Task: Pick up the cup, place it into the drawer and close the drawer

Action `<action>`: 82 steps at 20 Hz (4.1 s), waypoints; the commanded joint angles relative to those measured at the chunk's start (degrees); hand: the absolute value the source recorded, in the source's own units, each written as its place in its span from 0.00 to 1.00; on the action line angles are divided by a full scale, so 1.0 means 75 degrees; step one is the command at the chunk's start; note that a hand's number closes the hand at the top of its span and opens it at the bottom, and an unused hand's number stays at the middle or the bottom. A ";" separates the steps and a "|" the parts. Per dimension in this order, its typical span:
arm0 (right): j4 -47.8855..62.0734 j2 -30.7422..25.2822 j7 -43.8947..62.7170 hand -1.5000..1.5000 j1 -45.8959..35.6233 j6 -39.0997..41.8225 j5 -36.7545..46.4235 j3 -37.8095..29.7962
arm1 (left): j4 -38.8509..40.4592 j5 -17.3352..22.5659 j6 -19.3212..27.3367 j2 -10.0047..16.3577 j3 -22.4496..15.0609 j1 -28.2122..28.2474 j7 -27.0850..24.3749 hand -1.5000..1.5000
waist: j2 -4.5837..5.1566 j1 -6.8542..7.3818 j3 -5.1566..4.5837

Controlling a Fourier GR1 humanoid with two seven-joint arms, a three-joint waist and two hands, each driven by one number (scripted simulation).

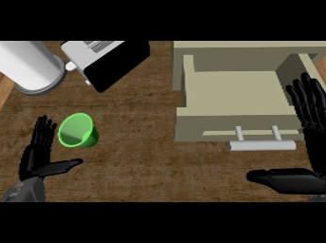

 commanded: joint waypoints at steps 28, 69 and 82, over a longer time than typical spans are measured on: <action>-0.0039 -0.0337 0.0500 0.00 -0.0437 0.0379 -0.0417 -0.0330 | 0.1117 -0.0028 -0.1376 -0.0303 0.0075 -0.1015 -0.0977 0.00 | 0.0045 -0.0138 -0.0019; 0.0211 -0.0334 -0.0014 0.00 0.0132 0.0448 -0.0263 -0.0575 | -0.4031 0.0615 -0.0224 -0.1787 -0.0950 -0.1673 0.1170 1.00 | -0.0099 0.0189 0.0025; 0.0639 -0.0496 0.0369 0.00 -0.0647 0.0456 -0.0501 -0.0788 | -0.5293 0.0628 0.2096 -0.2233 -0.2697 -0.3833 0.4122 1.00 | -0.0043 0.0033 0.0017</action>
